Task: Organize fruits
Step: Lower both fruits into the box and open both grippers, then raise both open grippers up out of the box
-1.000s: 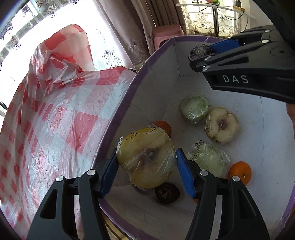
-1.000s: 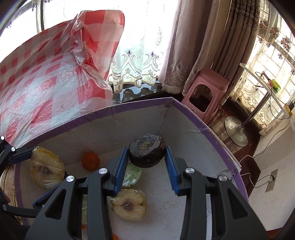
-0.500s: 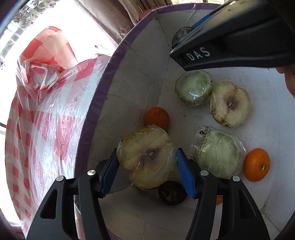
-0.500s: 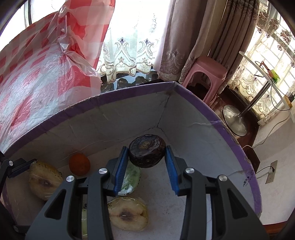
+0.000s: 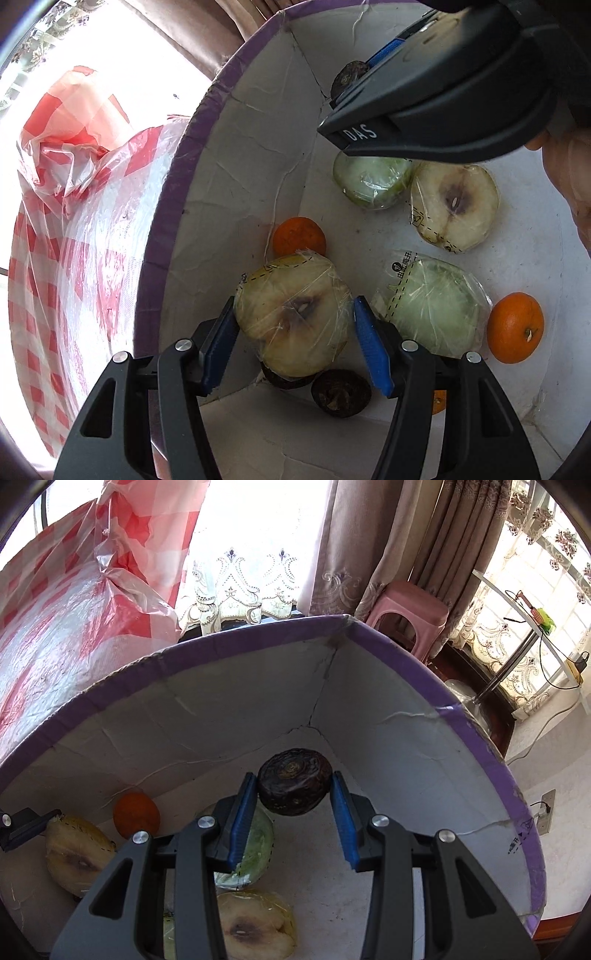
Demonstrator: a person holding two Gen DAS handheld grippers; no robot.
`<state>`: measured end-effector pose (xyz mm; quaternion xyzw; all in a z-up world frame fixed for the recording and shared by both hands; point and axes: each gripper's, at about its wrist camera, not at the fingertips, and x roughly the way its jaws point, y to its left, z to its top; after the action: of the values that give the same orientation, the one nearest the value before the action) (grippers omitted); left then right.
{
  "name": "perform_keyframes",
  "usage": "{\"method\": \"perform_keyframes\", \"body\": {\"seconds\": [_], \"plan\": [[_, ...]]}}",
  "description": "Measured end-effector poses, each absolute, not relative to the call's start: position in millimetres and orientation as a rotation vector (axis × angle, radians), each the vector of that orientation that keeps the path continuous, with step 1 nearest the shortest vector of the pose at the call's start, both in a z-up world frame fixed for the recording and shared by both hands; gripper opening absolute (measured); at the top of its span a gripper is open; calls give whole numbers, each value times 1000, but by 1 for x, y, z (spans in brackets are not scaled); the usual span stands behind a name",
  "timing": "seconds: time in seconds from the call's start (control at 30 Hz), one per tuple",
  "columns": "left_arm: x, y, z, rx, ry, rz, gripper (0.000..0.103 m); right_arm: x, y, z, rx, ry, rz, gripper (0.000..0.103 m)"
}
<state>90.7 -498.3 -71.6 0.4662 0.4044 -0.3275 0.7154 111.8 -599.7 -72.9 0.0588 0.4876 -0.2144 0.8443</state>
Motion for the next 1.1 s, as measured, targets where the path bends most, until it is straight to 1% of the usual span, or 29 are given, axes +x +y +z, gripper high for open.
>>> {"method": "perform_keyframes", "body": {"seconds": [0.3,0.6,0.67,0.73,0.87,0.93,0.97,1.0,1.03,1.1], "plan": [[100,-493,-72,1004,900,-730,61,118,-599,-84,116,1069,-457,41],[98,-491,-70,981,891,-729,61,117,-601,-87,109,1070,-460,42],[99,-491,-68,974,890,-721,62,116,-600,-85,107,1063,-464,46],[99,-491,-68,968,887,-720,62,116,-599,-85,101,1058,-467,53],[98,-491,-67,961,881,-720,63,114,-593,-81,98,1056,-471,56],[99,-491,-66,955,881,-722,63,113,-593,-79,98,1049,-475,66],[99,-490,-66,952,880,-722,63,112,-594,-78,98,1043,-475,69],[99,-490,-64,949,878,-722,63,111,-594,-76,99,1037,-476,74],[99,-489,-64,945,877,-723,63,110,-593,-75,99,1031,-478,76],[100,-488,-62,936,875,-724,63,108,-592,-73,100,1023,-480,78]]}}
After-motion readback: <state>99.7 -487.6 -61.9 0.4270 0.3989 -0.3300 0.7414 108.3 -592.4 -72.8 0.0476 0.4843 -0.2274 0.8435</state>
